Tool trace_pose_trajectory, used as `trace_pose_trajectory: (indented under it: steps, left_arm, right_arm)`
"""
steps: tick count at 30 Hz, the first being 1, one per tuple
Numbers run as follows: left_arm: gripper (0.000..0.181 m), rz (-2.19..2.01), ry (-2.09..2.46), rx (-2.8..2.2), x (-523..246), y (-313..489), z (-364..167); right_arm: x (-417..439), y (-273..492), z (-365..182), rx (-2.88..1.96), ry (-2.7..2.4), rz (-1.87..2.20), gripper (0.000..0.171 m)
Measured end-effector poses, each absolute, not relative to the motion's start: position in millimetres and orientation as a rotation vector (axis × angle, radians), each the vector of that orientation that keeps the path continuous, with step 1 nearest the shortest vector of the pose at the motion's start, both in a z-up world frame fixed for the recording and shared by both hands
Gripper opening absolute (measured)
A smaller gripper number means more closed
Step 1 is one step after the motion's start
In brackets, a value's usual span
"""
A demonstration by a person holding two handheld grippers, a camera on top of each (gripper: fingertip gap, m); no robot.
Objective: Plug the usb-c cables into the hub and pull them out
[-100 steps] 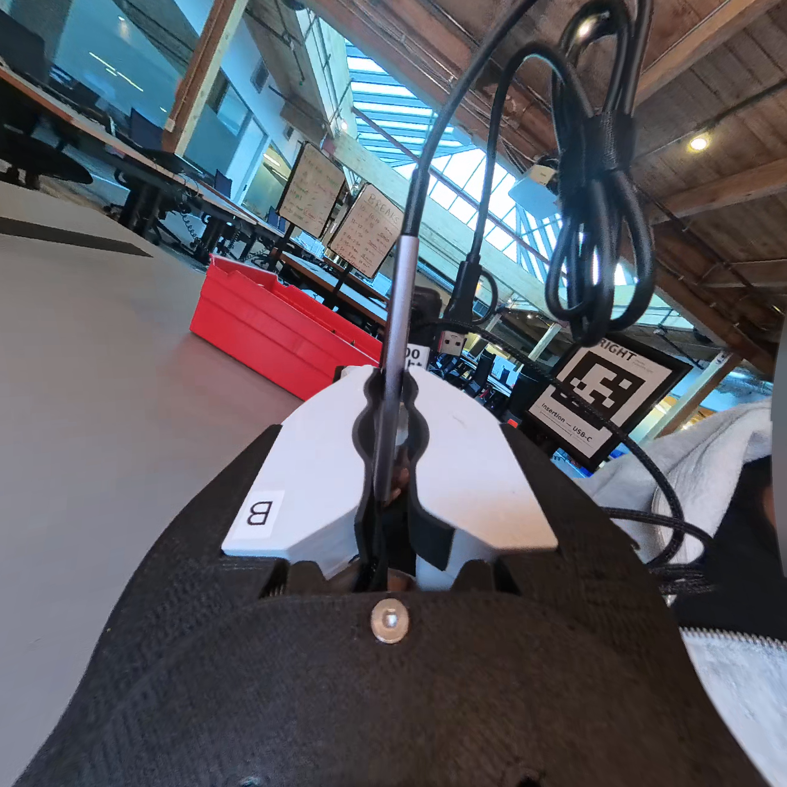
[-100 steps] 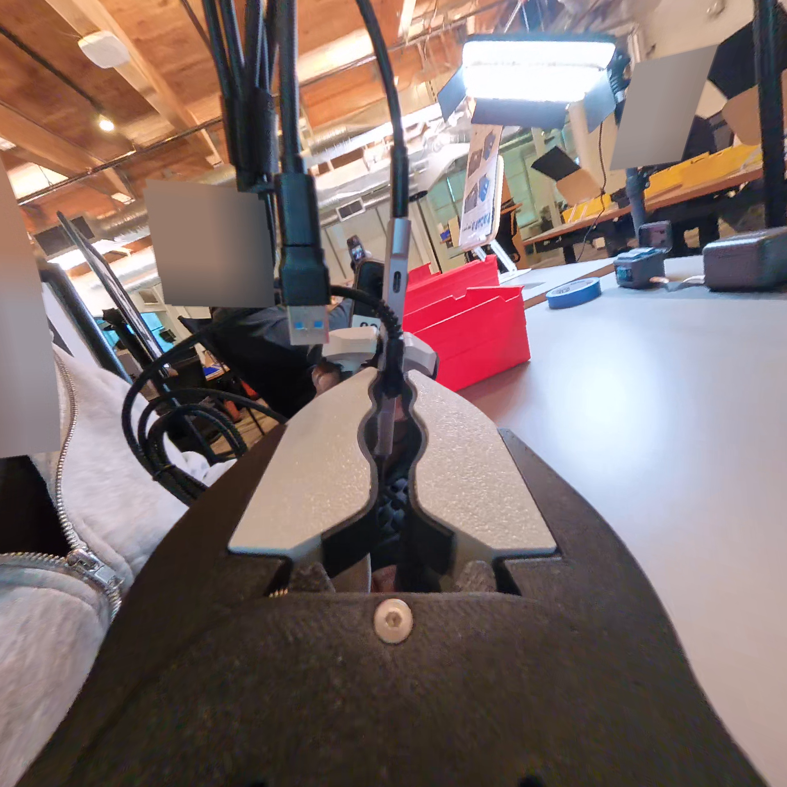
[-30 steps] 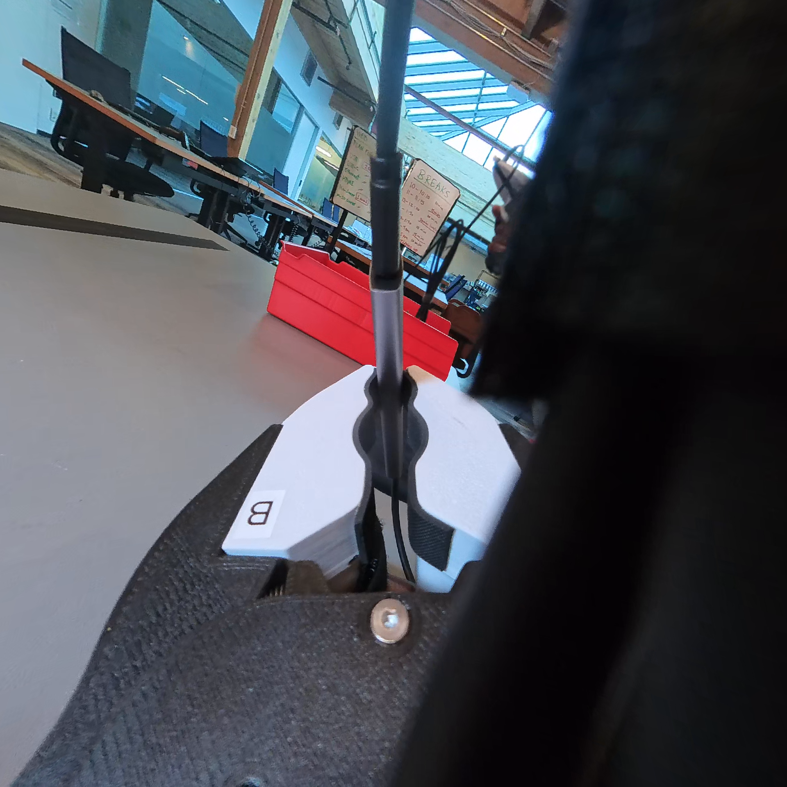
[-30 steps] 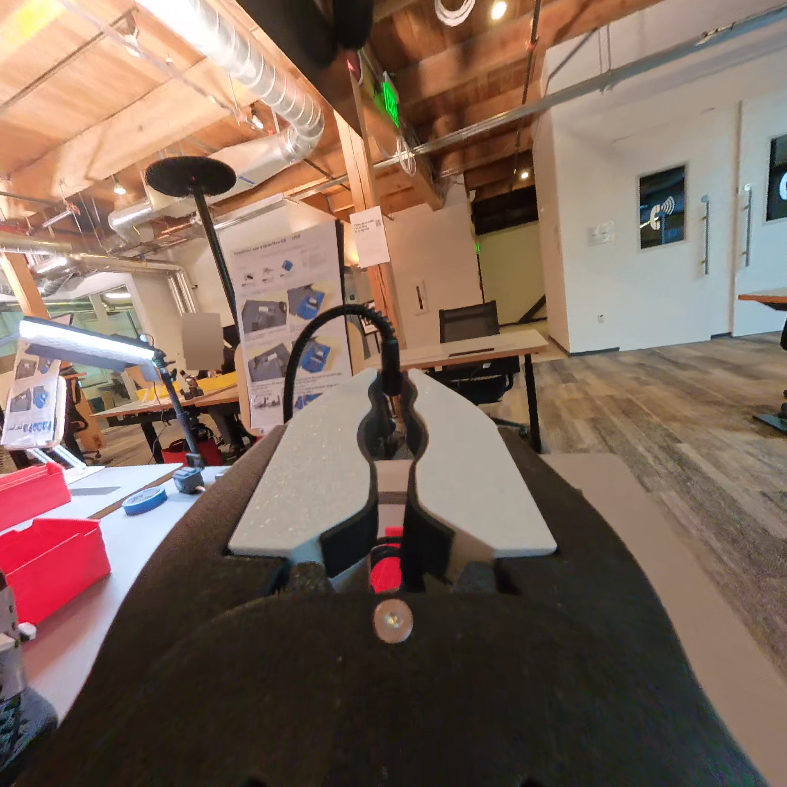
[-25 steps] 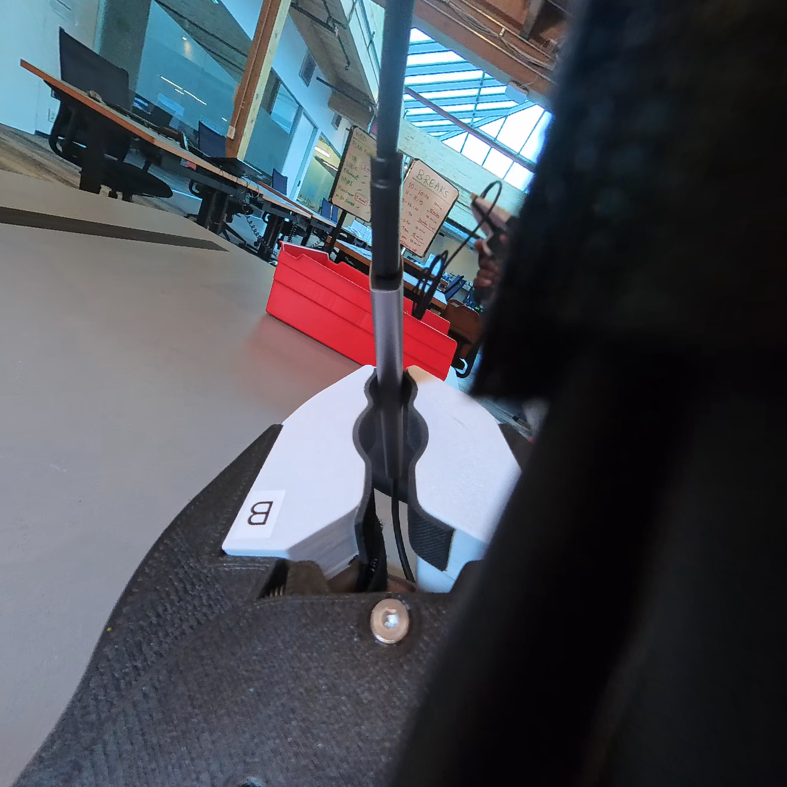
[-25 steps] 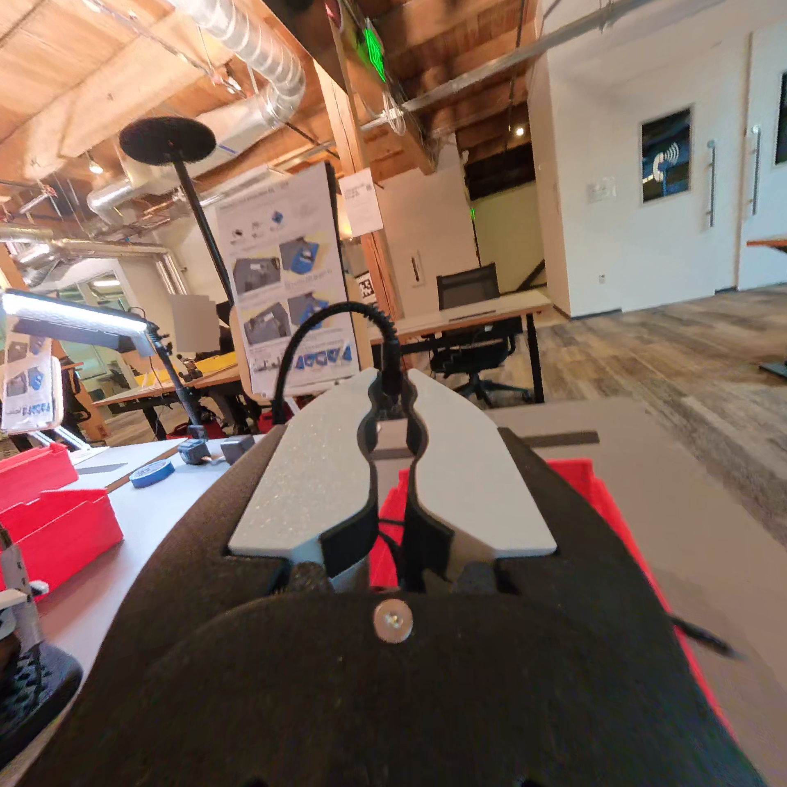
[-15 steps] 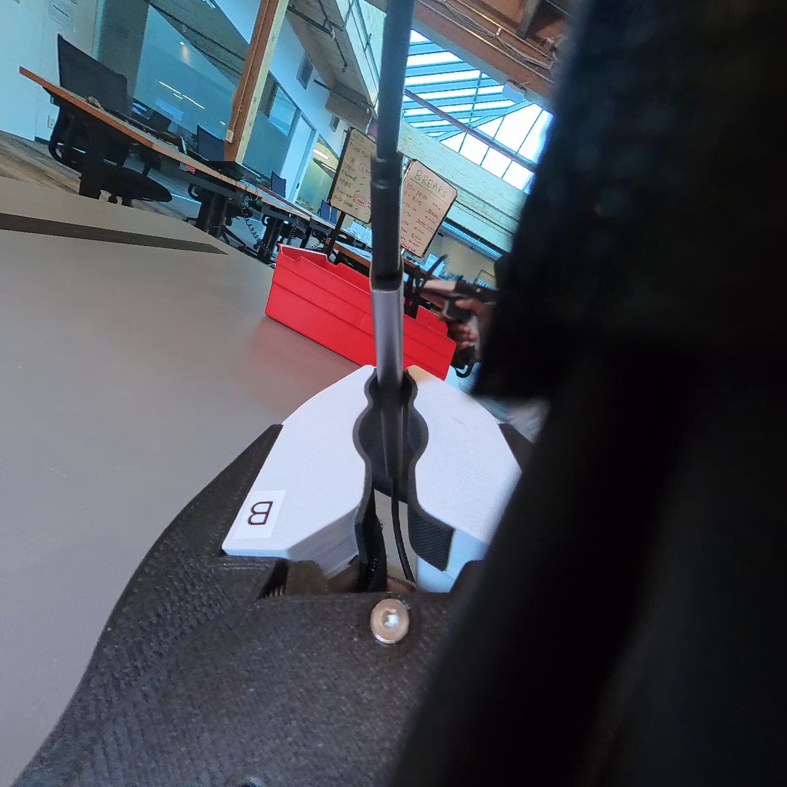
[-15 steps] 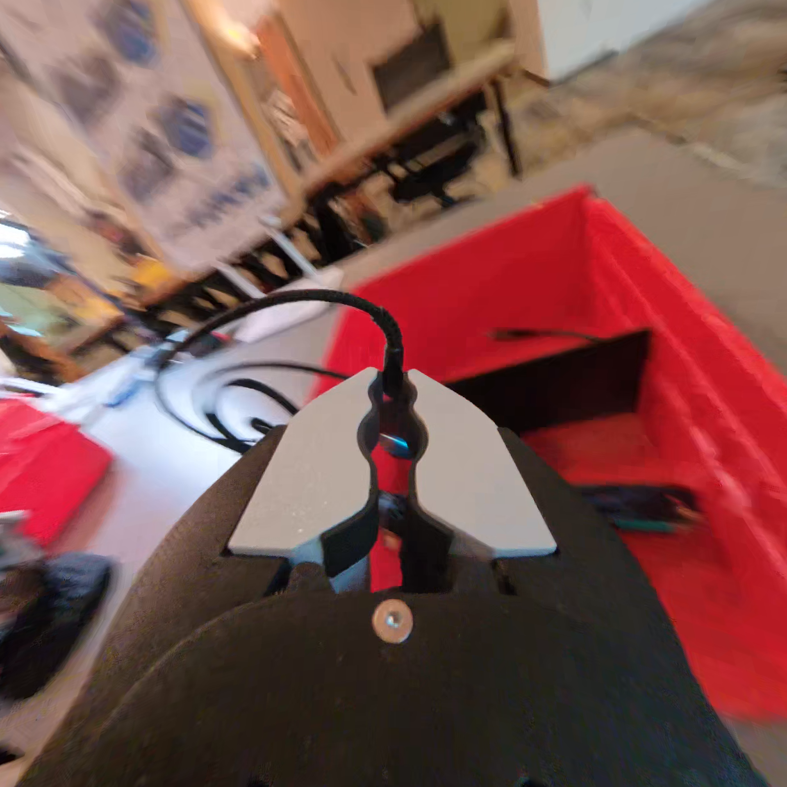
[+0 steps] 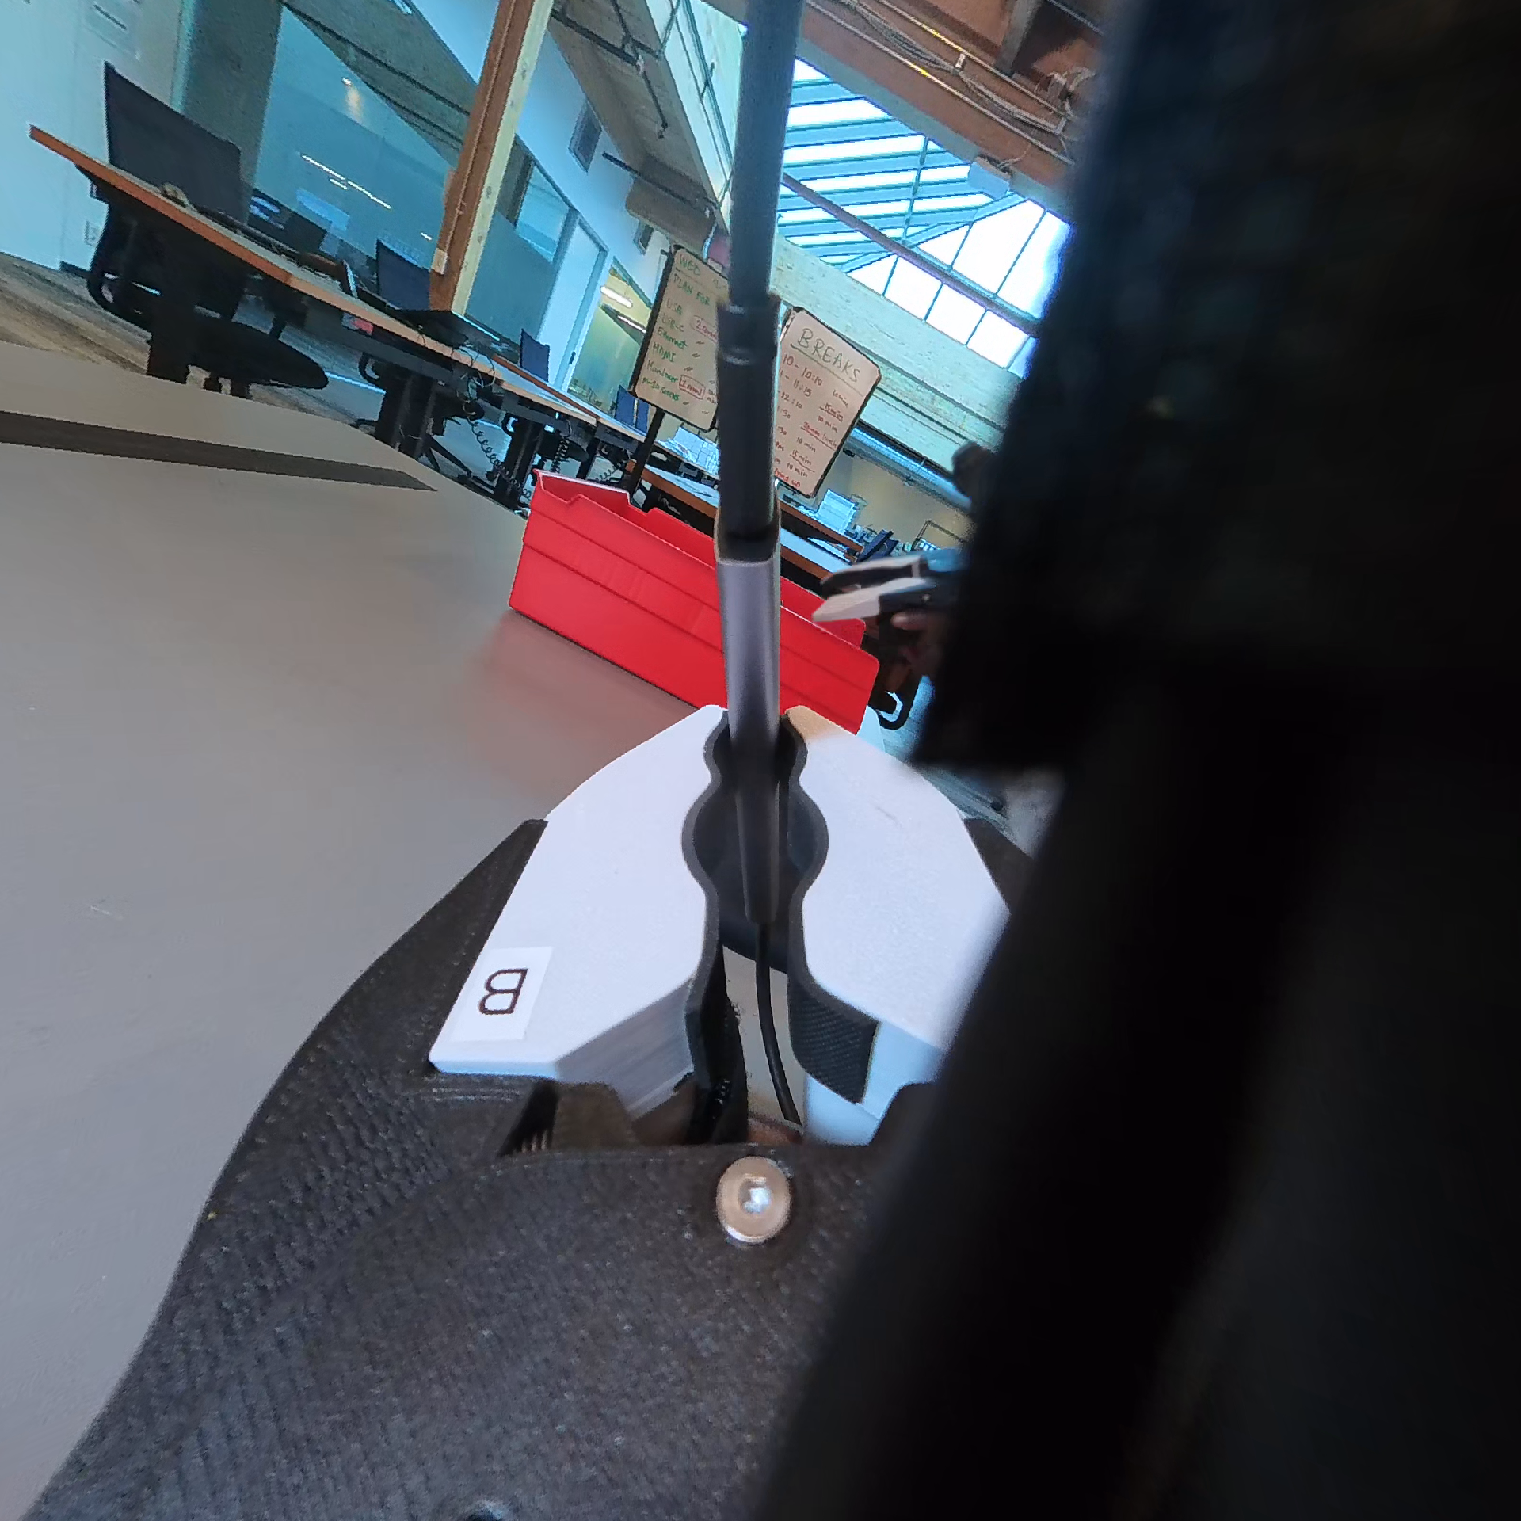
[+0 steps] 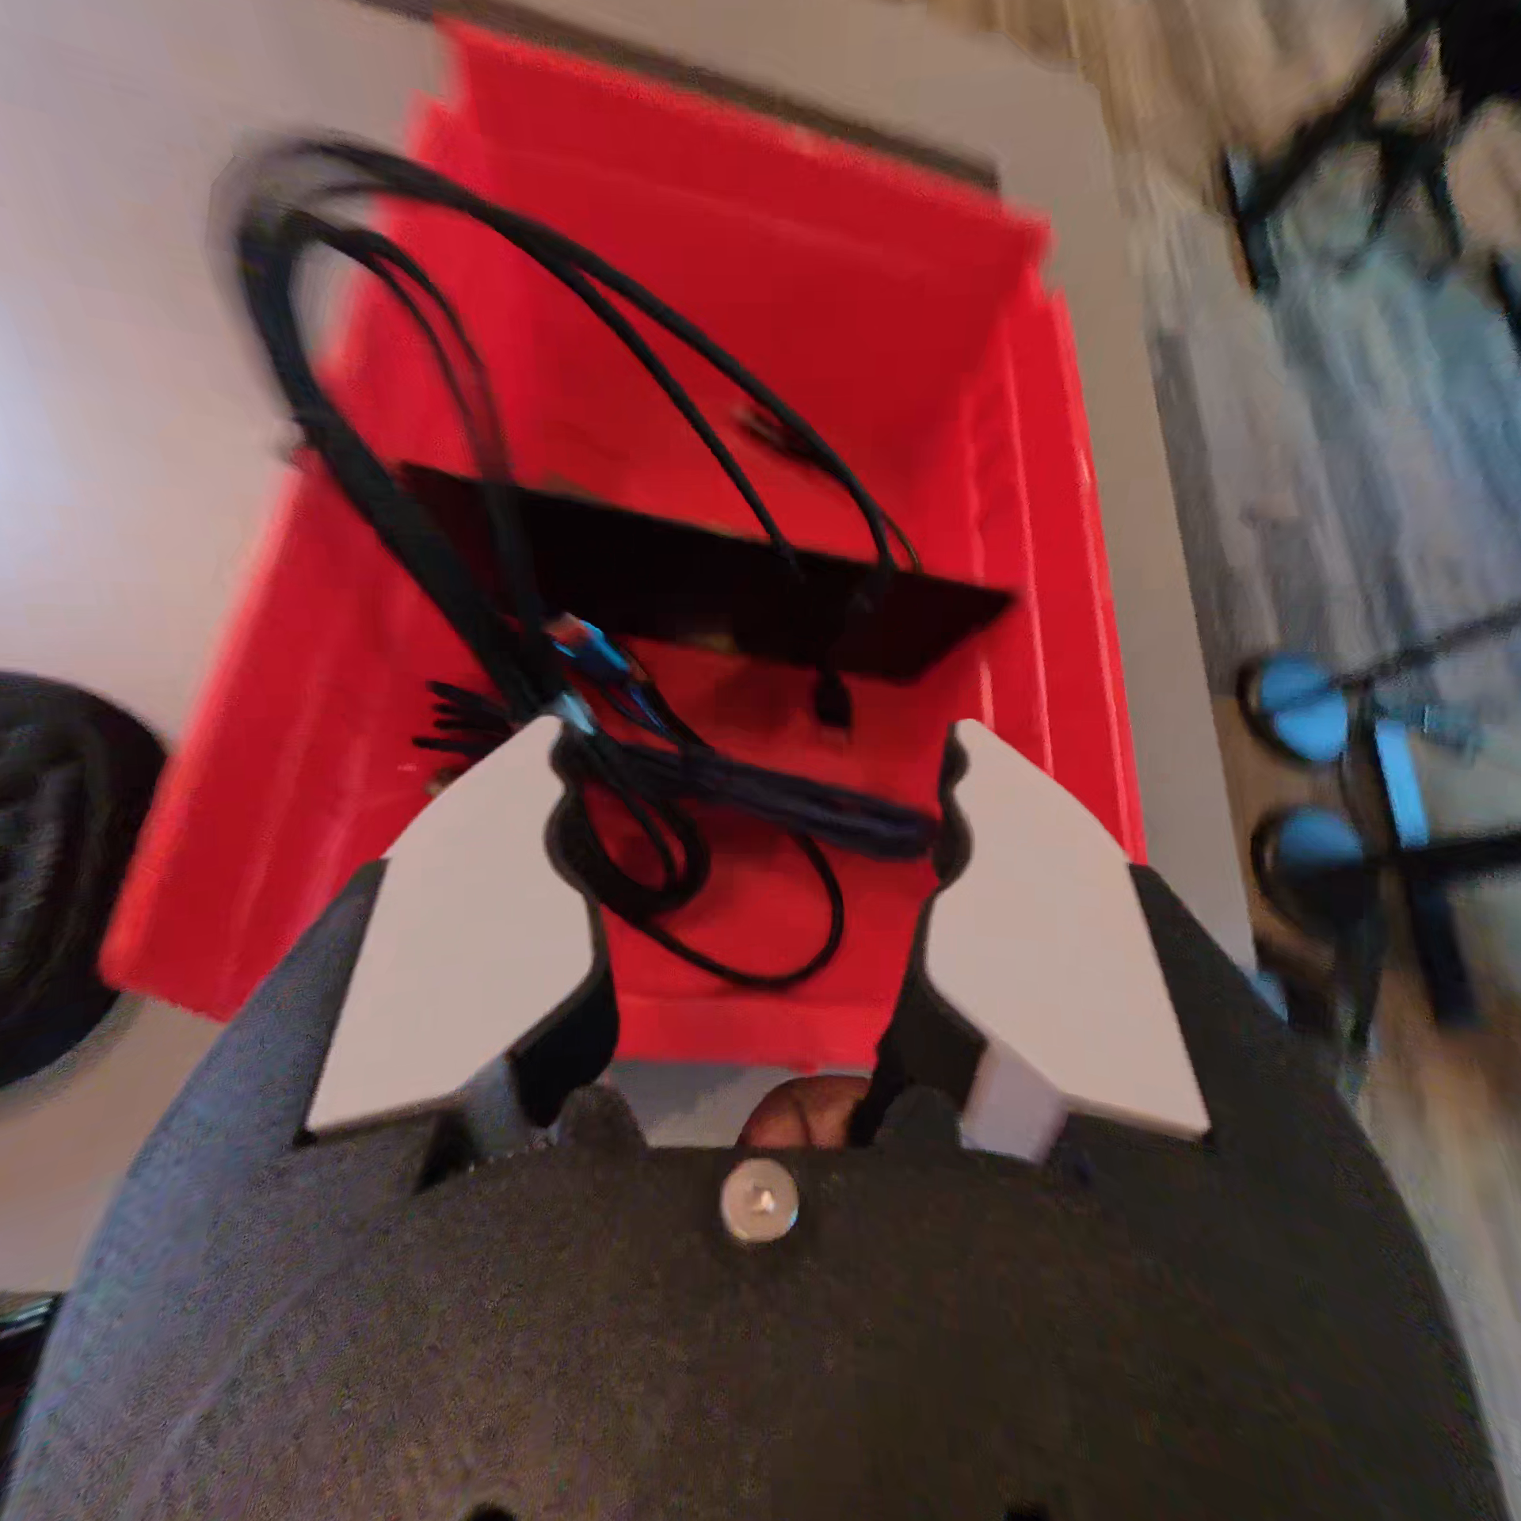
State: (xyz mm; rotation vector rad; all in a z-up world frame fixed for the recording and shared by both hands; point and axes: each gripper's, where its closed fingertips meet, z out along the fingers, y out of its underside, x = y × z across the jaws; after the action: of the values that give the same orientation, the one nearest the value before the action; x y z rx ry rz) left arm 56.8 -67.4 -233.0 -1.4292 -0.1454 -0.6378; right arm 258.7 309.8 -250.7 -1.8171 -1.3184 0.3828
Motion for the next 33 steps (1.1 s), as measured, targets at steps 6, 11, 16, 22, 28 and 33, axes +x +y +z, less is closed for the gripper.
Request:
trace_pose_trajectory:
  steps: [6,11,16,22,28,33]
  left_arm:
    - [0.01,-0.639,-0.146,-1.428,57,-68,-233]
    - [0.01,-0.645,-0.147,-1.426,57,-68,-233]
    - [0.01,-0.648,-0.148,-1.423,56,-68,-233]
    - [0.01,-0.644,-0.146,-1.423,57,-68,-232]
    - [0.01,-0.641,-0.144,-1.426,57,-68,-232]
    - [0.01,-0.644,-0.146,-1.425,57,-68,-232]
  right_arm:
    - [201,281,-236,-1.454,-1.703,0.402,0.107]
    - [180,294,-269,-1.478,-1.976,0.346,0.099]
    - [181,286,-267,-1.327,-2.076,0.297,0.04]
    - [202,277,-244,-1.054,-2.185,0.043,0.01]
    - [241,275,-290,-1.105,-2.551,-0.106,0.009]
    - [236,280,-333,-1.21,-2.531,0.015,0.01]
